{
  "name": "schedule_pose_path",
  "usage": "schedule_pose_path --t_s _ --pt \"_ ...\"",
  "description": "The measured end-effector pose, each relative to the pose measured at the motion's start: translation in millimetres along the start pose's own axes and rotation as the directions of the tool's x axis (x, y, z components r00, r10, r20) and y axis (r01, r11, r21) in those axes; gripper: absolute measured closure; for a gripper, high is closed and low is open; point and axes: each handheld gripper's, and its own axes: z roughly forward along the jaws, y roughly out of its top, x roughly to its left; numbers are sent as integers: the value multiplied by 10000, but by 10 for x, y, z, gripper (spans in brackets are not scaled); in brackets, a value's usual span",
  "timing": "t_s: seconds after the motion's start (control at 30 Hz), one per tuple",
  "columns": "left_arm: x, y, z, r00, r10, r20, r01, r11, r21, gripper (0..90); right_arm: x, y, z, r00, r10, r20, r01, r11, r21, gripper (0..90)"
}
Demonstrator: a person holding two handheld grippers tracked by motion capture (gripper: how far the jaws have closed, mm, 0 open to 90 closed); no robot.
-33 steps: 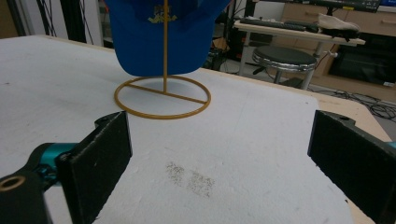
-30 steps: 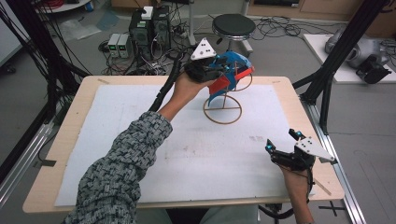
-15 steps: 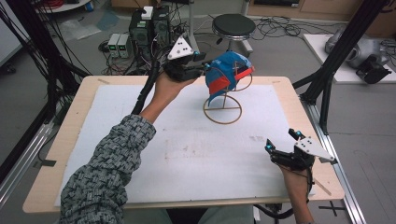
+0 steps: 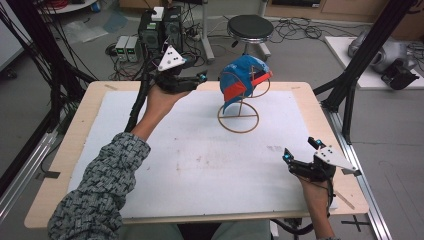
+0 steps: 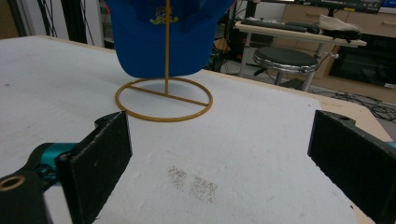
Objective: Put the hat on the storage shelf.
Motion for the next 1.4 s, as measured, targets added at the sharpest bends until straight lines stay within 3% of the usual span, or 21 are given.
schedule_pose_path --t_s 0.37,0.77,0.83,0.93,1.1,1.13,1.2,1.3,1.4 --pt "105 -168 -372 9986 -32 -521 45 9997 242 351 9 5 1 10000 -48 13 48 10000 -4 54" --pt "155 -585 -853 9890 76 -1478 9 9983 575 334 13 8 5 10000 -47 32 48 10000 -27 54" --pt "160 -703 -989 9843 40 -1763 74 9979 638 331 12 9 6 10000 -57 25 57 10000 -3 54" --pt "164 -792 -1073 9818 -54 -1897 186 9975 683 329 11 8 8 10000 -62 34 62 10000 -3 54" --pt "141 -1086 -1308 9699 -378 -2404 584 9951 794 307 11 9 9 10000 -49 44 49 10000 -9 54" --pt "141 -1086 -1308 9699 -378 -2404 584 9951 794 306 10 8 10 10000 -73 36 73 10000 -14 54" --pt "140 -1231 -1414 9620 -589 -2667 840 9929 837 305 11 8 12 10000 -64 28 64 10000 -7 54" --pt "141 -1312 -1484 9565 -683 -2835 954 9920 828 302 17 10 11 10000 -40 29 40 10000 35 54" --pt "137 -1422 -1591 9470 -802 -3109 1093 9910 773 302 19 12 15 10000 -76 13 76 10000 7 54"
